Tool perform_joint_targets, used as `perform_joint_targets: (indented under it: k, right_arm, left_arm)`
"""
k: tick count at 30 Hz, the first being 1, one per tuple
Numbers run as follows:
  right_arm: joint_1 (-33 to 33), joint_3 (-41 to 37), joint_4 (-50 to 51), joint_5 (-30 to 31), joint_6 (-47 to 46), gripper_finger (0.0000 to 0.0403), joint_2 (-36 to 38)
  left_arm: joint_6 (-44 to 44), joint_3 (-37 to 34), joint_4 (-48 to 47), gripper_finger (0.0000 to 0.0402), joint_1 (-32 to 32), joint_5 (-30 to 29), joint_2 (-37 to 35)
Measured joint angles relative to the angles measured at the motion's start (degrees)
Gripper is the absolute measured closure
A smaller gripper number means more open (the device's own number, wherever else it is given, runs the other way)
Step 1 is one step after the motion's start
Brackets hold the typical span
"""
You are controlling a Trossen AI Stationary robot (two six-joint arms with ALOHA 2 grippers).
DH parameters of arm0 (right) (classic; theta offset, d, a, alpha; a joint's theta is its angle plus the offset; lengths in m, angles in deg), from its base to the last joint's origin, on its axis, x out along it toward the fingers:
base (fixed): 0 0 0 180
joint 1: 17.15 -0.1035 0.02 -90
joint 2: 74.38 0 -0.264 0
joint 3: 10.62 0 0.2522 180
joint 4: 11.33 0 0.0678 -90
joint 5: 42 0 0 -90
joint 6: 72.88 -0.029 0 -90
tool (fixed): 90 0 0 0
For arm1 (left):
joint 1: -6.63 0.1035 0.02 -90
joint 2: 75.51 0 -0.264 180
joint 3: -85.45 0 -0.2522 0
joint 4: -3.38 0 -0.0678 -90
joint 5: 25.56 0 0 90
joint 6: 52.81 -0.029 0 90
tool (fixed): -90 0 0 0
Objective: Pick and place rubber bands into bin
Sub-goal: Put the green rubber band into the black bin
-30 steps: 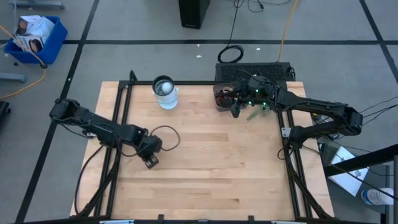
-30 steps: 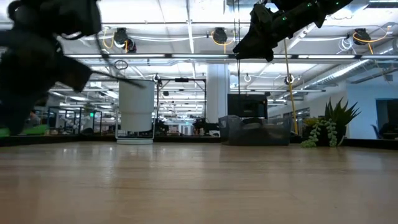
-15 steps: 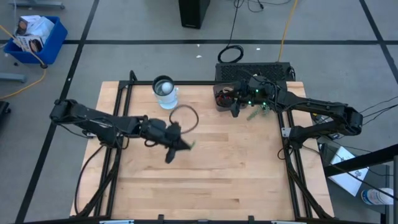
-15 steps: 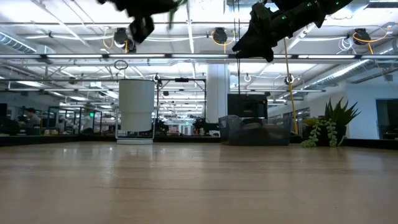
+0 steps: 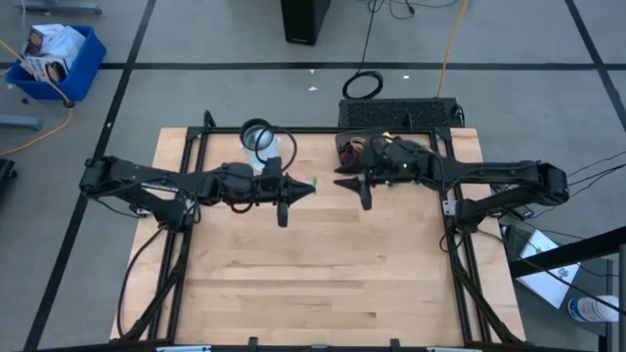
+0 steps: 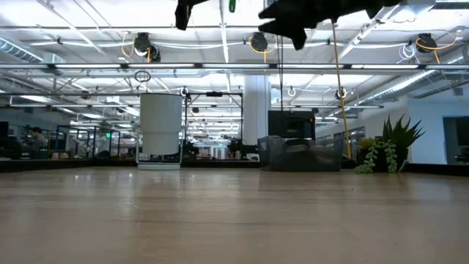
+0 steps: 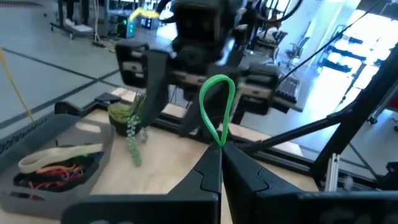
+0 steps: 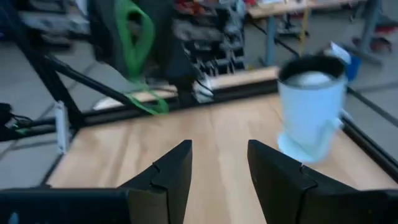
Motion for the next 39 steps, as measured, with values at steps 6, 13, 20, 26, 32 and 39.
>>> perform_joint_targets:
  k: [6,13,20,26,32,39]
  right_arm:
    - [-3.66,0.01,-10.72,0.12,0.29,0.025,-3.88]
    - [-5.51,0.0,-16.43,0.22,1.07,0.025,-8.09]
    - [-6.92,0.0,-20.4,0.19,1.07,0.025,-10.64]
    - [-7.75,0.02,-22.01,0.17,1.05,0.025,-11.14]
    - [-7.73,0.02,-22.24,0.54,0.89,0.0276,-11.18]
    - [-7.73,0.01,-22.24,0.65,1.05,0.0363,-11.18]
  left_arm:
    - [-0.07,0.0,-0.2,0.0396,0.04,0.09,-0.06]
    - [-0.13,0.0,-0.23,0.0392,0.02,0.17,-0.05]
    - [-1.53,0.0,-0.44,0.0388,0.06,0.03,-0.07]
    - [-2.85,0.0,-0.46,0.0396,0.06,-0.46,-0.07]
    - [-2.95,0.0,-0.48,0.0383,0.06,-0.9,-0.07]
    - [-2.95,0.0,-0.48,0.0396,0.06,-0.9,-0.07]
